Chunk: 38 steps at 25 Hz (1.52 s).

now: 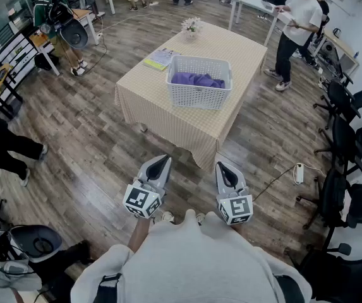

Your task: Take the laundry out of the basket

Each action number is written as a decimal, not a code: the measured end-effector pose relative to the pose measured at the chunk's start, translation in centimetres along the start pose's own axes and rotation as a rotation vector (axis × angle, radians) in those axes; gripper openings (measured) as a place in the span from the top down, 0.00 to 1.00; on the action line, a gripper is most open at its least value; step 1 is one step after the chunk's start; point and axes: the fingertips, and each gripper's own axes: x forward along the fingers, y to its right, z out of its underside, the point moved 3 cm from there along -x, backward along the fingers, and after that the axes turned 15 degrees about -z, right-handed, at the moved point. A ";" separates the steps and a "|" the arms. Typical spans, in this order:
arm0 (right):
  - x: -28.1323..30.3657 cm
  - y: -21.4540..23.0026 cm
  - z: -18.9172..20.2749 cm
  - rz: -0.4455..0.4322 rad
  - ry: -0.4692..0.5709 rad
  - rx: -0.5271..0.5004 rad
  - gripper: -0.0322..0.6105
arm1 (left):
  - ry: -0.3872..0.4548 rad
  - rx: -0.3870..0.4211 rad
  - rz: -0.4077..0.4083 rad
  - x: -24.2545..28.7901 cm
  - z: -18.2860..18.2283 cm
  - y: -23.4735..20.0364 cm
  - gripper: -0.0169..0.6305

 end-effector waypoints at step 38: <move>-4.4 4.0 3.0 -0.145 0.032 0.063 0.95 | -0.055 0.025 -0.117 -0.1 2.0 7.3 0.96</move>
